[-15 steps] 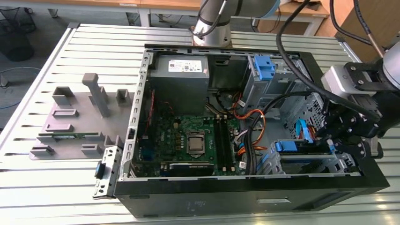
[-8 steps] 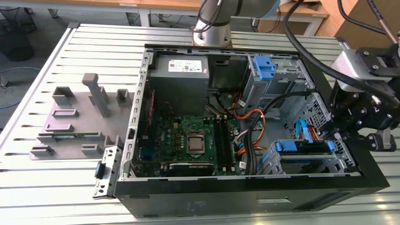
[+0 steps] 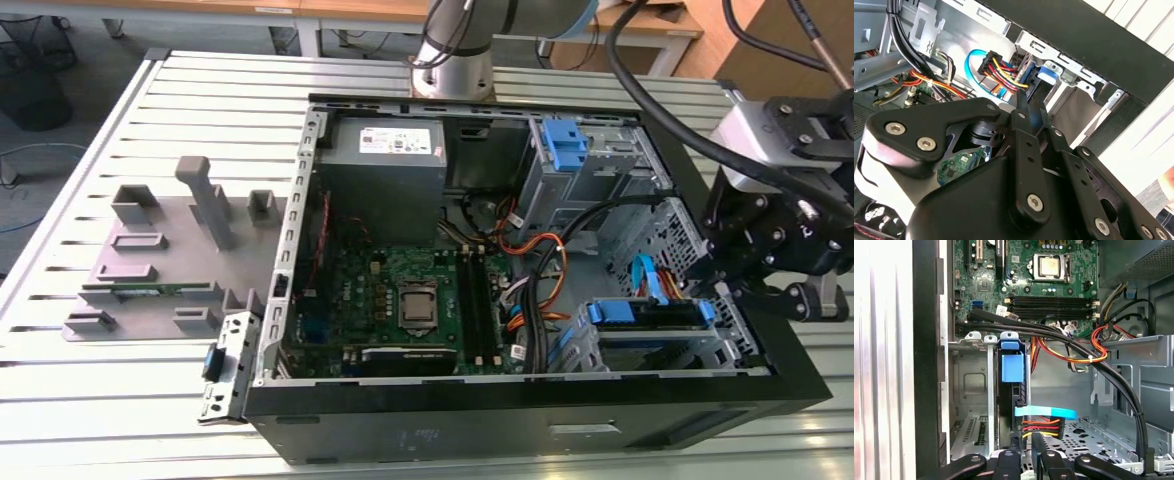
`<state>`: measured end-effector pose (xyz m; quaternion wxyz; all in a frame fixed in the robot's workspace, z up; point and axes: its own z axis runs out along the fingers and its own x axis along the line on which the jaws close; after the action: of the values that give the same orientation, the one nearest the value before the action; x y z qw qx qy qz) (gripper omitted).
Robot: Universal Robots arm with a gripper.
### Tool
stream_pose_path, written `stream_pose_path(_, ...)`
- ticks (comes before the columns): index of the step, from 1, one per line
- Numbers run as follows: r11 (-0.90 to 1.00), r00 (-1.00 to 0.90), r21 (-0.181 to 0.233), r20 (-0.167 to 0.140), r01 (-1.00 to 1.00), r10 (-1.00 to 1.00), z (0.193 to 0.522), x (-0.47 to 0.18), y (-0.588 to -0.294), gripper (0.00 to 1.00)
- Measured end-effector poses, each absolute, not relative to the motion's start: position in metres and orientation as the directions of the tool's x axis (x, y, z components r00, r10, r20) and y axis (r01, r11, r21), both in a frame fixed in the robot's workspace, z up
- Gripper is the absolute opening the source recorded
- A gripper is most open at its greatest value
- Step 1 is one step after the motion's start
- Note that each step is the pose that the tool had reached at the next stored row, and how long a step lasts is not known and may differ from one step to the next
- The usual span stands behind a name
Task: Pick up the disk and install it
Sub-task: 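Insert the second disk wire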
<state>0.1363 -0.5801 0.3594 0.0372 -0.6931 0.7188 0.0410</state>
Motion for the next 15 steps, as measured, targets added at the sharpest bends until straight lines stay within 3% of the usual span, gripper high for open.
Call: stream_pose_path(15, 0.036, -0.039, 0.026, -0.110, -0.999, -0.993, 0.3592, 0.1364, -0.5773, 0.24)
